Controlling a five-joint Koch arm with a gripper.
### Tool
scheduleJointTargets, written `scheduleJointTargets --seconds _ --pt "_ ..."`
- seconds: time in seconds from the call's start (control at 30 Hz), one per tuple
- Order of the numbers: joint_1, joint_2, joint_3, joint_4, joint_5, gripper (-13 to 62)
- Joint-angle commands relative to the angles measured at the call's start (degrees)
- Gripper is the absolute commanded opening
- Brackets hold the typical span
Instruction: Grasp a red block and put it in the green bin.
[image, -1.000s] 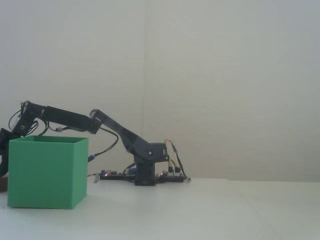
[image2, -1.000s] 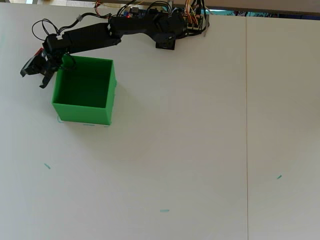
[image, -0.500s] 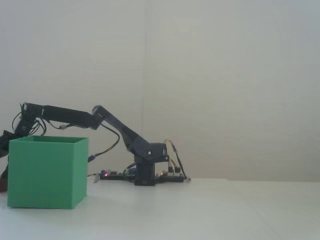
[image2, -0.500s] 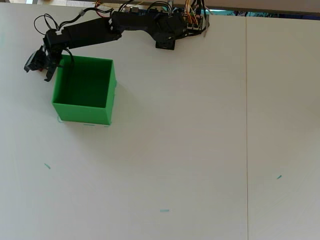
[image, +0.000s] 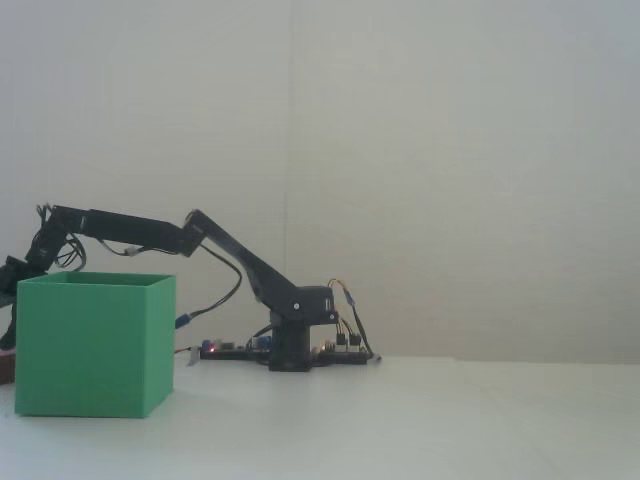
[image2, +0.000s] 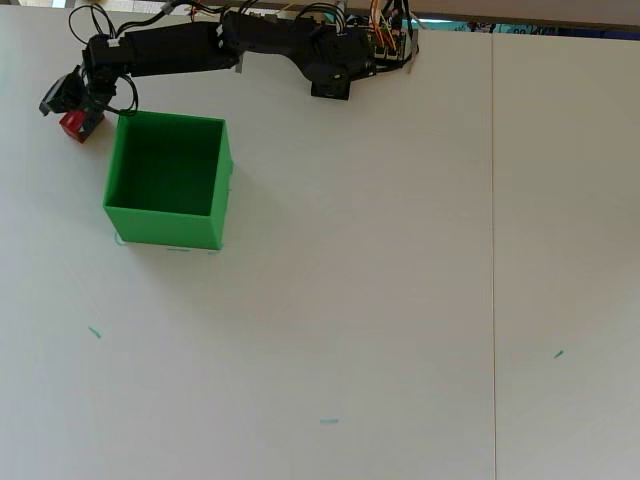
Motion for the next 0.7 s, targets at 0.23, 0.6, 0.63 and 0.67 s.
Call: scheduleJointTargets --seconds 0.23,0.6,0.63,0.67 --pt "2.20 3.78 -1.76 -3.60 -1.14 32.7" --pt "5.80 2.37 -2.72 -11.43 -4.04 31.6" --pt "5.80 2.29 -2.72 -11.43 -4.04 31.6" --pt "5.63 2.29 -2.72 -11.51 -4.04 31.6"
